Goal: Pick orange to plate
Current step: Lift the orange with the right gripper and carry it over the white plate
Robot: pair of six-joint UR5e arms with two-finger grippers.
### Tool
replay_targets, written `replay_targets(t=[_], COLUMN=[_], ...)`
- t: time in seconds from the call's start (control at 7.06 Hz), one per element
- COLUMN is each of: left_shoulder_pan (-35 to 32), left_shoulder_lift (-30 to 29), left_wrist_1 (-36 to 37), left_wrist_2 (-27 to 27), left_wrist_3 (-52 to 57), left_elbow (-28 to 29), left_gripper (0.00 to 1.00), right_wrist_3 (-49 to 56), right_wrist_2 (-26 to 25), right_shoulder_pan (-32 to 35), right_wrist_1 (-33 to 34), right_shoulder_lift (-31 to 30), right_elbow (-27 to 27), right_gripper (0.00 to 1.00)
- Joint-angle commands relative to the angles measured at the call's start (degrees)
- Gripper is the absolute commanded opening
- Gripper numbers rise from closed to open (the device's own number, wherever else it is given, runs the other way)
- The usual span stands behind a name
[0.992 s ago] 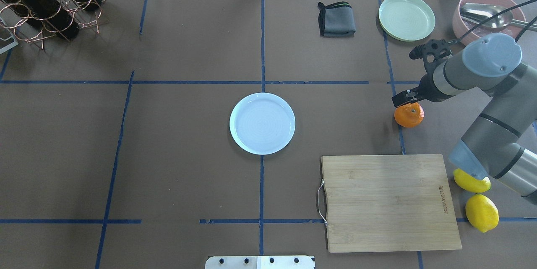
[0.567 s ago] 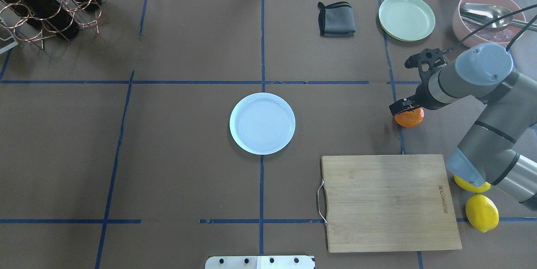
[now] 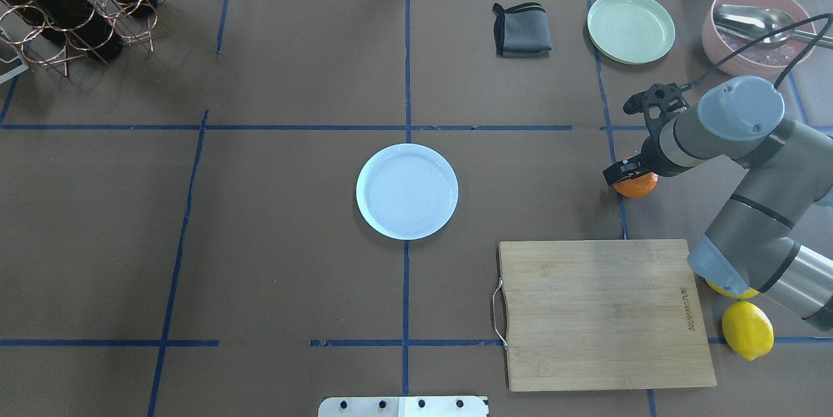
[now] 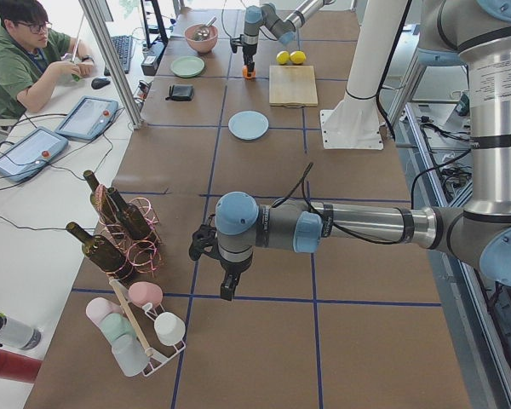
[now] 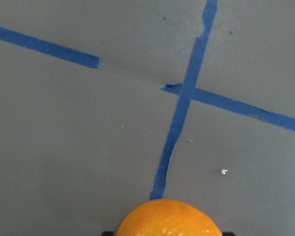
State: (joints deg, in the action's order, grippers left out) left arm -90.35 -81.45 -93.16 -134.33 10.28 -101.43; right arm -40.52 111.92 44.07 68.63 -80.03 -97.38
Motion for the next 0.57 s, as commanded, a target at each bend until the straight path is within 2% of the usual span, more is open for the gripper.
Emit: replay_targets(t=[0.0, 0.14, 0.28, 0.42], left_shoulder_pan=[0.0, 0.0, 0.0, 0.0], left_shoulder_lift=[0.24, 0.5, 0.5, 0.59], left_wrist_1=[0.0, 0.0, 0.0, 0.0], left_wrist_2=[0.04, -0.14, -0.23, -0.31], left_wrist_3=[0.09, 0.09, 0.09, 0.09], left_elbow=[-0.08, -0.17, -0.17, -0.26], left_gripper=[1.0, 1.0, 1.0, 1.0], right_wrist_3=[-1.48, -4.89, -8.92, -13.84], right_wrist_2=[0.22, 0.22, -0.3, -1.17], right_shoulder_pan=[-0.3, -1.78, -3.88, -6.08], right_wrist_1=[1.06, 5.68, 13.73, 17.03], right_shoulder_lift=[4.67, 10.62, 18.51, 25.12], right_elbow=[-1.14, -0.88, -0.53, 1.65], right_gripper=[0.07, 0.08, 0.08, 0.09])
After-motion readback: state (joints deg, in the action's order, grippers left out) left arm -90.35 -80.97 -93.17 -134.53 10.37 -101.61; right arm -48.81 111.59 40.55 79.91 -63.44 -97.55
